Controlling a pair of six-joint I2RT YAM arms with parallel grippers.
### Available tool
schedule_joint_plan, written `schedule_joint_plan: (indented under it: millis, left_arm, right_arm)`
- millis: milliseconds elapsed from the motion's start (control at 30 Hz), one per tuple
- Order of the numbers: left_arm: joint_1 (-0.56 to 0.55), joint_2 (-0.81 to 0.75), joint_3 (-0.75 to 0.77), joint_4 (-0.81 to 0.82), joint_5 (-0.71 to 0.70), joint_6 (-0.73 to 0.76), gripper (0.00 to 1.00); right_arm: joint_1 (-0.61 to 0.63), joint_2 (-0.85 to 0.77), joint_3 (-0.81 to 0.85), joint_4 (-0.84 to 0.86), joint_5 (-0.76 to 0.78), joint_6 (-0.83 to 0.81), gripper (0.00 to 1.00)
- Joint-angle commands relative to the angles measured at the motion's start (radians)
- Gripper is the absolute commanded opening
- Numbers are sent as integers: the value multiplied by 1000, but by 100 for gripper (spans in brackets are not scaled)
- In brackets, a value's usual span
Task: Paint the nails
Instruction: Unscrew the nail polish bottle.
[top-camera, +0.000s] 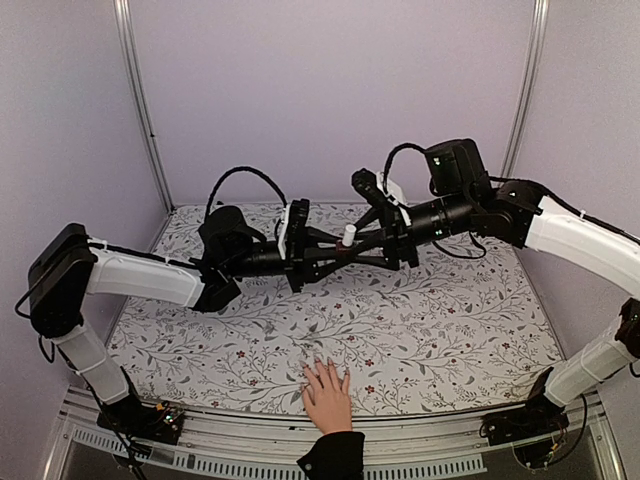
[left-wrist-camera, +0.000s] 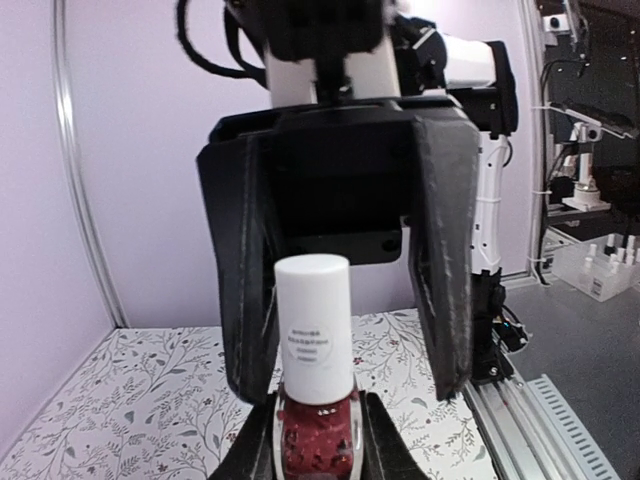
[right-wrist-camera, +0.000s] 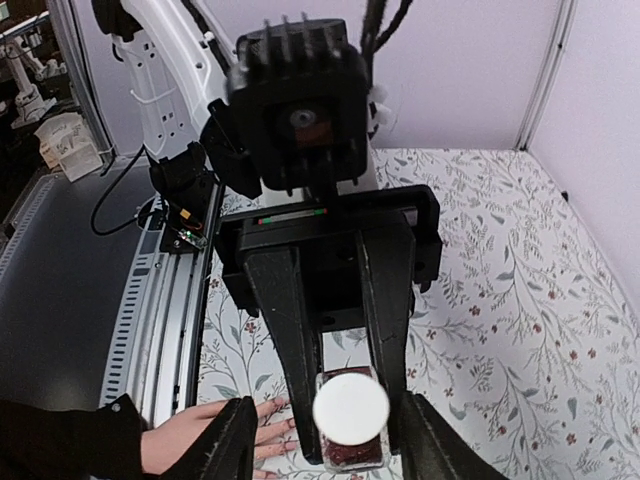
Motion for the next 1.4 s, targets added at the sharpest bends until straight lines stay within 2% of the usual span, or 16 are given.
schedule_joint_plan:
  millis: [0,100,233,367,600,1133,1367]
  left_arm:
    - [2,-46,-29,107,-161,-10,0]
    - [1,-46,-45,121,-232,-10,0]
    - [-3,-45,-53,126,-322,-7,0]
    - [-13,-47,-44,98,-398,13,0]
    - [-34,-30,-13,45,-514,31,0]
    - [-88,10,62,-64,-622,108,0]
    - [-107,27,91,-100,-658,140,0]
  right_arm:
    - [5,-71,-92,163,56,78,57]
    - [3,-96,-133,270,130,157,64]
    - [-2,-106,-182,382,248,299,65]
    - [-2,-117,-200,451,345,363,64]
    - [-2,-103,-192,516,375,444,57]
    - [8,-37,-162,520,410,497,44]
    - [9,-29,-155,524,402,491,29]
